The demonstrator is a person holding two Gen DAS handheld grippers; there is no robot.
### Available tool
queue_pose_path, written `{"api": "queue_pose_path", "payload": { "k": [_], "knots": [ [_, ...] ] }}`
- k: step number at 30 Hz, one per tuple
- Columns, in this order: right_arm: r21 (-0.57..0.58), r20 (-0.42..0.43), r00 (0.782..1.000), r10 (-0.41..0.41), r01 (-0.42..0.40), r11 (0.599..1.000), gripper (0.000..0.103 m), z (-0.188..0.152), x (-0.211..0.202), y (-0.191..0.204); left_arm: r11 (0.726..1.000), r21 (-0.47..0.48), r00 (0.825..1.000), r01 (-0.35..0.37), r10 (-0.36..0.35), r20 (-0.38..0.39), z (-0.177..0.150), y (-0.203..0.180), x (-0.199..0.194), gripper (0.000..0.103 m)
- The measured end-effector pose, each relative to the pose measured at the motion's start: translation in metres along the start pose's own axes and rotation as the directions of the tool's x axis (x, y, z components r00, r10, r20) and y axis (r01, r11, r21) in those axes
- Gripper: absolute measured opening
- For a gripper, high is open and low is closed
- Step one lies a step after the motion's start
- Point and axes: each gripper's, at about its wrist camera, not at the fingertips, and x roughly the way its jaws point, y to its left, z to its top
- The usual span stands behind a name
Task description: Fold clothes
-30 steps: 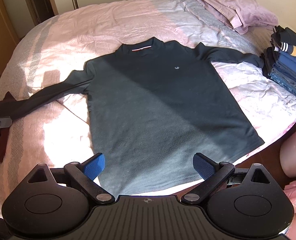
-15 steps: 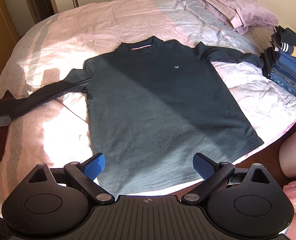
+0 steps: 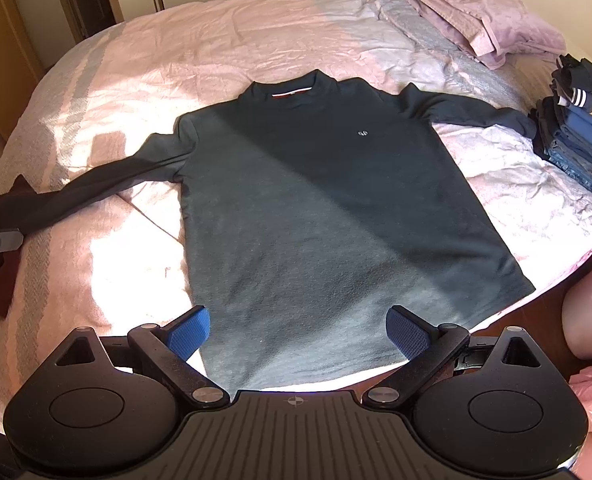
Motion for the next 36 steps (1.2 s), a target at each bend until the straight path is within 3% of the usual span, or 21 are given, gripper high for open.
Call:
{"api": "queue_pose_path", "payload": {
  "k": [9, 13, 18, 21, 26, 29, 33, 36],
  "knots": [
    [-0.005, -0.007, 1.000, 0.007, -0.007, 1.000, 0.097, -0.001, 0.002, 0.003, 1.000, -0.006, 1.000, -0.007, 0.007, -0.002, -0.006, 0.001, -0.004, 0.096],
    [-0.022, 0.023, 0.998, 0.051, -0.051, 0.998, 0.097, 0.000, 0.000, 0.007, 0.999, -0.011, 0.999, -0.046, 0.046, -0.008, -0.016, 0.011, -0.013, 0.096],
    [-0.224, 0.075, 0.990, 0.117, -0.097, 0.970, 0.097, 0.011, 0.004, 0.045, 0.984, -0.065, 0.986, -0.165, 0.163, -0.034, -0.049, 0.047, -0.034, 0.096],
    [-0.379, 0.111, 0.977, 0.180, -0.126, 0.917, 0.097, 0.018, 0.013, 0.088, 0.965, -0.105, 0.970, -0.240, 0.233, -0.073, -0.081, 0.077, -0.046, 0.096],
    [-0.525, 0.128, 0.933, 0.338, -0.225, 0.821, 0.097, 0.030, 0.029, 0.165, 0.927, -0.195, 0.945, -0.319, 0.295, -0.142, -0.126, 0.131, -0.049, 0.096],
    [-0.607, 0.076, 0.894, 0.442, -0.310, 0.732, 0.097, 0.041, 0.050, 0.218, 0.910, -0.235, 0.937, -0.341, 0.307, -0.168, -0.142, 0.164, -0.038, 0.096],
    [-0.742, 0.028, 0.878, 0.478, -0.302, 0.598, 0.095, 0.046, 0.088, 0.298, 0.902, -0.258, 0.934, -0.345, 0.303, -0.190, -0.155, 0.204, -0.017, 0.096],
    [-0.803, -0.022, 0.872, 0.490, -0.307, 0.511, 0.060, 0.041, 0.127, 0.357, 0.901, -0.260, 0.934, -0.348, 0.307, -0.184, -0.163, 0.229, 0.001, 0.096]
  ]
}}
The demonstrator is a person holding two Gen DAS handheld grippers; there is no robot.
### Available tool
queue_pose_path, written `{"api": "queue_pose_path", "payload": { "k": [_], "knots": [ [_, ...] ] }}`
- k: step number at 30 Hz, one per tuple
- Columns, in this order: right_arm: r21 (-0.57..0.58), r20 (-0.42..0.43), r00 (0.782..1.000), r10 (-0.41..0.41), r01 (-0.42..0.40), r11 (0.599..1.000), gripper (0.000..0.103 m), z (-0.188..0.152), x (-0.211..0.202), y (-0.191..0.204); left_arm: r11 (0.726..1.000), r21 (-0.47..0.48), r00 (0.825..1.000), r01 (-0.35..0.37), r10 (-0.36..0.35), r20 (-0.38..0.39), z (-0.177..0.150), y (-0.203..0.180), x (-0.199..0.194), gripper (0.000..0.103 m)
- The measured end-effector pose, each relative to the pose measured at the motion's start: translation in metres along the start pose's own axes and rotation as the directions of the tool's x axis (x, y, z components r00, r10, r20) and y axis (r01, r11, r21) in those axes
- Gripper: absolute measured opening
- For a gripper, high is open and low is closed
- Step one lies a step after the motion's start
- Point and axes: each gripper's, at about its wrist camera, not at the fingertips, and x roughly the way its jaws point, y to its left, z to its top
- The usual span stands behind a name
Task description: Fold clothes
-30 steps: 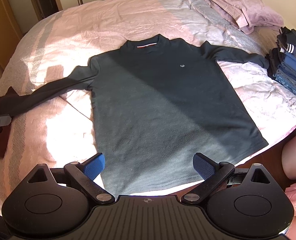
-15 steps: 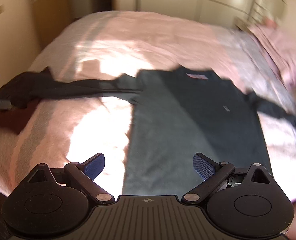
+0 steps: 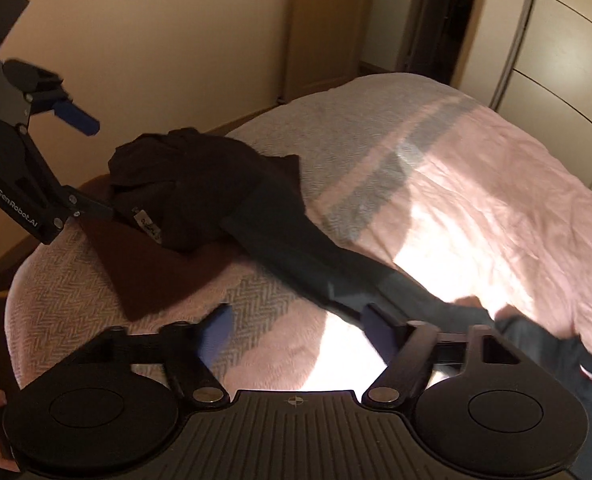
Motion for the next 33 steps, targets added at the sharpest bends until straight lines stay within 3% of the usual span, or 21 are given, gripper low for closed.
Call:
{"api": "queue_pose_path", "payload": {
  "k": [5, 7, 13, 14, 16, 19, 23, 26, 29, 31, 33],
  "knots": [
    [-0.151, -0.014, 0.999, 0.038, -0.040, 0.988, 0.057, 0.018, 0.103, 0.029, 0.999, -0.037, 1.000, 0.016, -0.017, -0.016, -0.006, 0.020, 0.037, 0.096],
    [-0.227, -0.025, 0.998, 0.051, -0.055, 0.972, 0.046, 0.020, 0.136, 0.042, 0.998, -0.057, 0.999, 0.018, -0.020, -0.031, -0.011, 0.026, 0.049, 0.096],
    [-0.384, -0.010, 1.000, 0.029, -0.031, 0.923, 0.044, 0.023, 0.187, 0.063, 0.992, -0.125, 0.996, 0.024, -0.035, -0.088, -0.029, 0.034, 0.064, 0.096],
    [-0.386, -0.010, 0.999, 0.031, -0.032, 0.922, 0.040, 0.024, 0.190, 0.063, 0.991, -0.128, 0.995, 0.025, -0.038, -0.094, -0.031, 0.037, 0.064, 0.096],
    [-0.355, -0.013, 0.999, 0.045, -0.047, 0.934, 0.005, 0.027, 0.193, 0.054, 0.991, -0.129, 0.995, 0.030, -0.043, -0.093, -0.031, 0.038, 0.063, 0.096],
    [-0.255, 0.034, 0.996, 0.081, -0.070, 0.965, 0.004, 0.036, 0.182, 0.030, 0.991, -0.129, 0.996, 0.047, -0.056, -0.071, -0.026, 0.037, 0.061, 0.096],
    [-0.062, 0.167, 0.984, 0.067, -0.057, 0.996, 0.004, 0.054, 0.134, -0.032, 0.989, -0.110, 0.994, 0.102, -0.106, -0.029, -0.006, 0.022, 0.061, 0.096],
    [0.152, 0.290, 0.957, -0.007, -0.039, 0.988, 0.004, 0.058, 0.079, -0.108, 0.984, -0.075, 0.986, 0.165, -0.165, 0.005, 0.022, -0.005, 0.062, 0.096],
    [0.325, 0.400, 0.897, -0.190, 0.056, 0.944, 0.004, 0.042, 0.004, -0.194, 0.974, -0.008, 0.974, 0.224, -0.224, 0.041, 0.057, -0.044, 0.061, 0.096],
    [0.457, 0.419, 0.835, -0.357, 0.146, 0.877, 0.004, 0.008, -0.052, -0.250, 0.964, 0.046, 0.962, 0.262, -0.265, 0.067, 0.081, -0.076, 0.058, 0.096],
    [0.601, 0.380, 0.769, -0.513, 0.216, 0.770, 0.004, -0.043, -0.101, -0.303, 0.951, 0.096, 0.949, 0.294, -0.302, 0.087, 0.104, -0.111, 0.056, 0.096]
  ]
}}
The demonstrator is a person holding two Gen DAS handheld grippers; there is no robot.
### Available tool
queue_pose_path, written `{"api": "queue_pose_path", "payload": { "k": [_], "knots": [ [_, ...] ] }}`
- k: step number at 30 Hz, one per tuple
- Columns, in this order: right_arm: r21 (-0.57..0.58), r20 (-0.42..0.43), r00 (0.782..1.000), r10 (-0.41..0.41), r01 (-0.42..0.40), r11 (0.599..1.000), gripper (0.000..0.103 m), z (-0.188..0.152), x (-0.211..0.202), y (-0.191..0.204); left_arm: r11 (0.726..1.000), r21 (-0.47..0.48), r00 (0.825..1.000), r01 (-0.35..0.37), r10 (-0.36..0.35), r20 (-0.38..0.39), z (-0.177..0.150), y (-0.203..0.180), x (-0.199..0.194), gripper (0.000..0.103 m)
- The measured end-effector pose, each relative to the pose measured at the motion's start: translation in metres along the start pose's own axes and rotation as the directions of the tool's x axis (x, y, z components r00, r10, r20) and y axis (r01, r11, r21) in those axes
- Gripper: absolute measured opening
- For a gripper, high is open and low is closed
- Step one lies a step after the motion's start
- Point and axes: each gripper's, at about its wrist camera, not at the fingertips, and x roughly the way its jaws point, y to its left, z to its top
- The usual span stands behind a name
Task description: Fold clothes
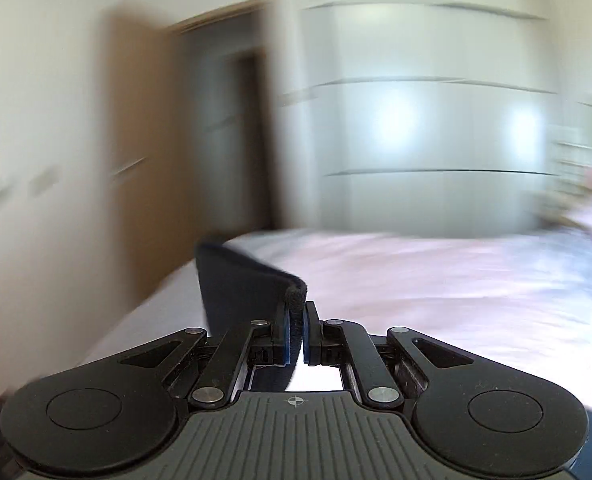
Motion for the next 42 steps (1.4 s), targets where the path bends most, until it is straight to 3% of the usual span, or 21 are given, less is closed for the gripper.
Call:
{"api": "queue_pose_path", "payload": {
  "k": [2, 4, 6, 9, 12, 13, 16, 21, 23, 27, 29, 31, 33, 39, 42],
  "knots": [
    [0.102, -0.012, 0.990, -0.144, 0.144, 0.984, 0.004, -0.015, -0.027, -0.084, 0.999, 0.036, 1.000, 0.025, -0.025, 0.014, 0.021, -0.034, 0.010, 0.096],
    [0.201, -0.100, 0.964, -0.245, 0.261, 0.944, 0.004, -0.051, -0.039, -0.160, 0.998, 0.061, 0.999, 0.035, -0.036, 0.012, 0.038, -0.069, 0.022, 0.096],
    [0.305, -0.210, 0.931, -0.297, 0.351, 0.885, 0.004, -0.095, -0.037, -0.230, 0.996, 0.081, 0.999, 0.035, -0.035, 0.000, 0.051, -0.105, 0.035, 0.096],
    [0.393, -0.346, 0.891, -0.293, 0.421, 0.817, 0.004, -0.151, -0.029, -0.308, 0.997, 0.079, 0.998, 0.019, -0.014, -0.059, 0.065, -0.155, 0.057, 0.096],
    [0.413, -0.411, 0.886, -0.214, 0.390, 0.823, 0.004, -0.180, -0.039, -0.357, 0.998, 0.062, 0.993, 0.022, -0.015, -0.120, 0.073, -0.194, 0.078, 0.096],
    [0.417, -0.415, 0.891, -0.183, 0.365, 0.833, 0.004, -0.187, -0.057, -0.358, 0.997, 0.070, 0.991, 0.022, -0.013, -0.131, 0.077, -0.207, 0.081, 0.096],
    [0.438, -0.407, 0.906, -0.113, 0.302, 0.847, 0.004, -0.178, -0.060, -0.359, 0.994, 0.109, 0.990, 0.021, -0.005, -0.138, 0.097, -0.241, 0.084, 0.096],
    [0.400, -0.311, 0.949, -0.049, 0.177, 0.899, 0.004, -0.150, -0.081, -0.354, 0.986, 0.159, 0.991, 0.043, -0.022, -0.130, 0.120, -0.268, 0.085, 0.096],
    [0.431, -0.361, 0.932, -0.030, 0.195, 0.881, 0.005, -0.163, -0.079, -0.365, 0.981, 0.184, 0.989, 0.058, -0.032, -0.144, 0.124, -0.273, 0.093, 0.096],
    [0.486, -0.542, 0.840, -0.026, 0.338, 0.806, 0.006, -0.200, -0.076, -0.379, 0.972, 0.223, 0.989, 0.072, -0.040, -0.144, 0.133, -0.276, 0.099, 0.096],
    [0.504, -0.530, 0.847, -0.040, 0.353, 0.789, 0.015, -0.198, -0.086, -0.383, 0.971, 0.224, 0.990, 0.086, -0.057, -0.132, 0.138, -0.276, 0.098, 0.096],
    [0.484, -0.531, 0.842, -0.097, 0.396, 0.781, 0.040, -0.188, -0.097, -0.384, 0.963, 0.244, 0.990, 0.110, -0.084, -0.117, 0.143, -0.278, 0.098, 0.096],
    [0.501, -0.512, 0.847, -0.144, 0.430, 0.751, 0.055, -0.177, -0.115, -0.390, 0.950, 0.282, 0.989, 0.133, -0.109, -0.100, 0.147, -0.283, 0.101, 0.096],
    [0.508, -0.466, 0.841, -0.275, 0.509, 0.695, 0.055, -0.152, -0.170, -0.417, 0.901, 0.388, 0.981, 0.196, -0.179, -0.080, 0.170, -0.310, 0.121, 0.096],
    [0.513, -0.437, 0.836, -0.332, 0.535, 0.671, 0.055, -0.145, -0.191, -0.450, 0.887, 0.422, 0.982, 0.189, -0.177, -0.070, 0.187, -0.332, 0.128, 0.096]
  ]
}}
